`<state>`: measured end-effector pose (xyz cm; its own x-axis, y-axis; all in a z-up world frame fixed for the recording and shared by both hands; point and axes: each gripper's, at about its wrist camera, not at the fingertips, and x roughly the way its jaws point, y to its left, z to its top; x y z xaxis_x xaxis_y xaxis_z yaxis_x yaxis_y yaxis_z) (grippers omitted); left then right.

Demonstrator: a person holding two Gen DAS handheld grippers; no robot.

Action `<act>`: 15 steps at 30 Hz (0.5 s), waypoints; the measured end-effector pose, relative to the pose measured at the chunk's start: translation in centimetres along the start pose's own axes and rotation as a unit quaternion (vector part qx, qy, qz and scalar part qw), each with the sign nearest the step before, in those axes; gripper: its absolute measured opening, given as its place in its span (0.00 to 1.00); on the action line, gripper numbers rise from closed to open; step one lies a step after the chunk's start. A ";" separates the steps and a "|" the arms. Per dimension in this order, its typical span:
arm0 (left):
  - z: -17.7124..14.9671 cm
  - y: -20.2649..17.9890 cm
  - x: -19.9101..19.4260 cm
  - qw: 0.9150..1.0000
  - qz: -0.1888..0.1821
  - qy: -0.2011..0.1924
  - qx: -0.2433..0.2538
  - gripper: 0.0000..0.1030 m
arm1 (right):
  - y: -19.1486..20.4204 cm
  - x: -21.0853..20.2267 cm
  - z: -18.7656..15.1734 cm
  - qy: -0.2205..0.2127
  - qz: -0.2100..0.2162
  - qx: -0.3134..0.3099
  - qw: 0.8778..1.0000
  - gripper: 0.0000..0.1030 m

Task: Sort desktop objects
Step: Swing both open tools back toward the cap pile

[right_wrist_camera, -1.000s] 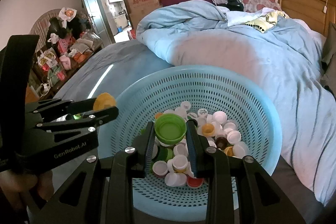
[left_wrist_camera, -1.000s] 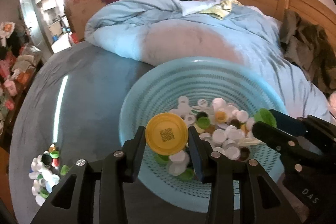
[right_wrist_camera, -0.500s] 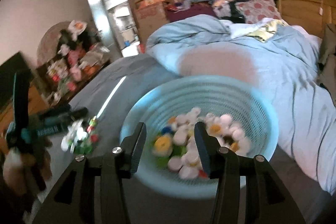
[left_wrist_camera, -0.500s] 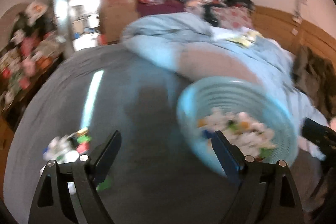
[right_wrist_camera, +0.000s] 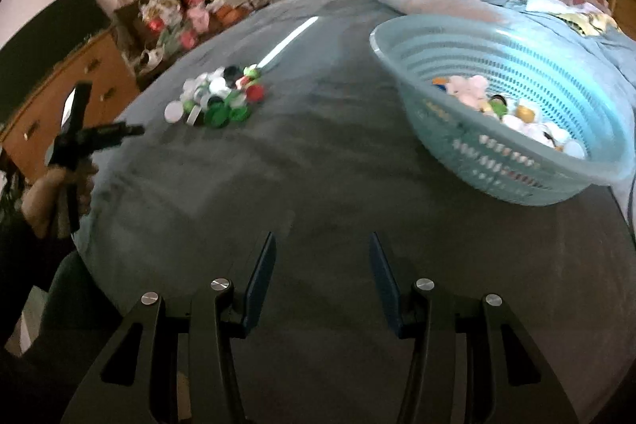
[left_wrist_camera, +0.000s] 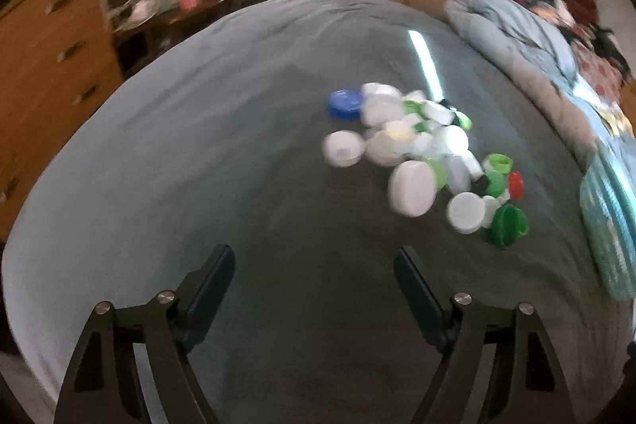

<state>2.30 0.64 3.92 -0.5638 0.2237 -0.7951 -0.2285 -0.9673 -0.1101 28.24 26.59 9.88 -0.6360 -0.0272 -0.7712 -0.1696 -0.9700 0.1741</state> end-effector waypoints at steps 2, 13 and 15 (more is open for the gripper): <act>0.4 -1.7 0.9 0.999 -0.004 -0.008 0.038 0.80 | 0.6 0.4 0.3 0.007 -0.006 -0.007 1.000 0.42; 3.3 -3.0 5.1 0.998 0.022 -0.010 0.051 0.68 | 3.3 2.4 -0.6 0.043 -0.012 -0.016 0.999 0.42; 3.2 -1.5 4.6 0.999 0.042 -0.014 0.023 0.62 | 3.8 2.6 -0.6 0.045 -0.009 -0.022 0.999 0.42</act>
<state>-2.51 3.49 2.31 -0.6040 0.1452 -0.7836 -0.2149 -0.9765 -0.0154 26.33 22.65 8.18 -0.5618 -0.0289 -0.8268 -0.1461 -0.9802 0.1336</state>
